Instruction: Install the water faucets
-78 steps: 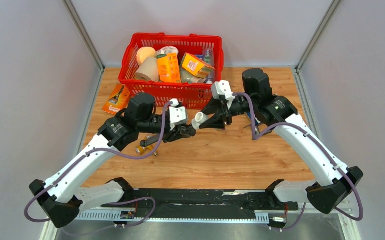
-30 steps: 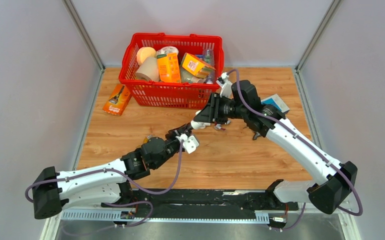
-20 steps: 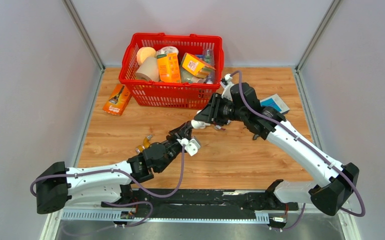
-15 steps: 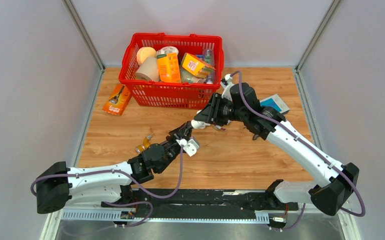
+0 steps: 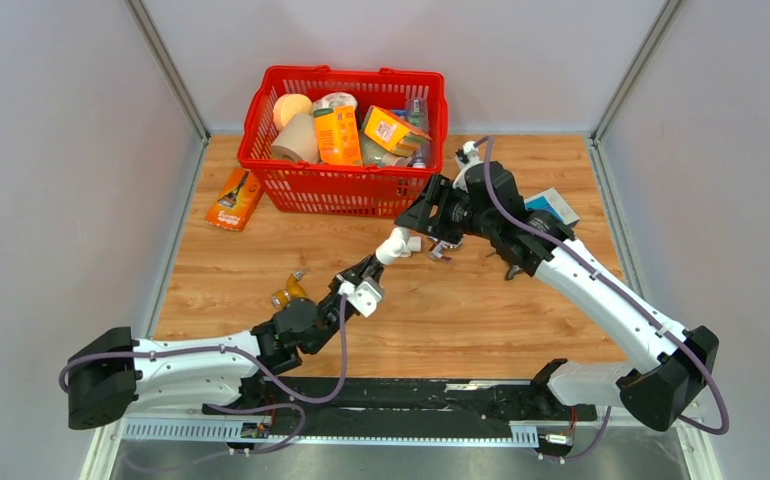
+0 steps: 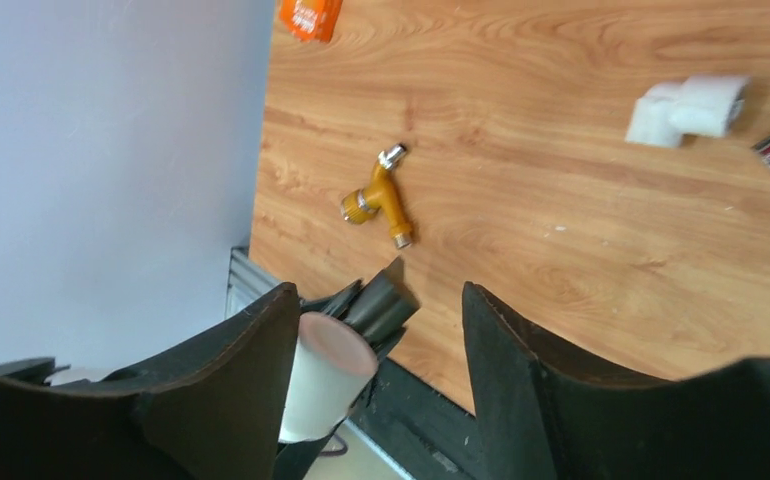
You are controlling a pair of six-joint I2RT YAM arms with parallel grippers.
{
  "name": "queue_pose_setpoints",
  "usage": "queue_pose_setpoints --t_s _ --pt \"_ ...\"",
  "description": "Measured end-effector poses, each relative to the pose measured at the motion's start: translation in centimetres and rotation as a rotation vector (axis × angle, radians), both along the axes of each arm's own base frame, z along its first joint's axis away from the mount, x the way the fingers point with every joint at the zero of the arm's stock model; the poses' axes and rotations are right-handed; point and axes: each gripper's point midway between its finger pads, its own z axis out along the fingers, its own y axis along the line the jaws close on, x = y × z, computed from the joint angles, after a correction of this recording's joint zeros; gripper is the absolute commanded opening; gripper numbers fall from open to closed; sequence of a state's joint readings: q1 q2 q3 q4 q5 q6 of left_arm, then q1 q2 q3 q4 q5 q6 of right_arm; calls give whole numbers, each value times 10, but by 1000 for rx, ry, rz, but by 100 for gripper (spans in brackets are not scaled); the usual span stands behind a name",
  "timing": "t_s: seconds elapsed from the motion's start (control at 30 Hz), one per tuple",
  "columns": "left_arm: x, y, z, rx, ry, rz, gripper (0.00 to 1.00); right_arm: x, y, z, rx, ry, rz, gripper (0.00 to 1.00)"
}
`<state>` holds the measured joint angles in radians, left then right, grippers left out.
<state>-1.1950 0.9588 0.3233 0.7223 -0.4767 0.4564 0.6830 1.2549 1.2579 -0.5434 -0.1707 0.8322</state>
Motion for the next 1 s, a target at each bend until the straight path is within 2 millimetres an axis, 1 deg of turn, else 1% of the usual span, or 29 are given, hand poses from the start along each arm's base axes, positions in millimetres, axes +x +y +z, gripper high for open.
queue_pose_setpoints --t_s 0.1,0.2,0.33,0.4,0.47,0.53,0.6,0.7,0.8,0.87,1.0 --pt "-1 3 6 -67 20 -11 0 9 -7 -1 -27 -28 -32 72" --pt "4 12 14 -157 58 -38 0 13 -12 3 -71 -100 -7 79" --pt "13 30 23 -243 97 -41 0 12 -11 23 -136 -277 119 82" --pt "13 33 25 -272 127 -72 0 5 -10 38 -162 -399 222 81" --pt "9 32 24 -284 153 -112 0 -3 -9 49 -174 -495 307 81" --pt "3 29 22 -294 194 -173 0 -16 -8 59 -184 -609 418 82" --pt "-3 23 18 -290 241 -233 0 -30 -7 69 -189 -727 533 85" --pt "-13 13 16 -273 304 -326 0 -49 -4 77 -192 -876 685 87" --pt "-25 0 24 -250 344 -421 0 -63 -3 80 -193 -983 815 87" --pt "-33 -7 35 -240 351 -483 0 -70 -2 81 -194 -1023 878 86" --pt "-42 -15 52 -225 349 -559 0 -72 2 79 -194 -1049 953 83"
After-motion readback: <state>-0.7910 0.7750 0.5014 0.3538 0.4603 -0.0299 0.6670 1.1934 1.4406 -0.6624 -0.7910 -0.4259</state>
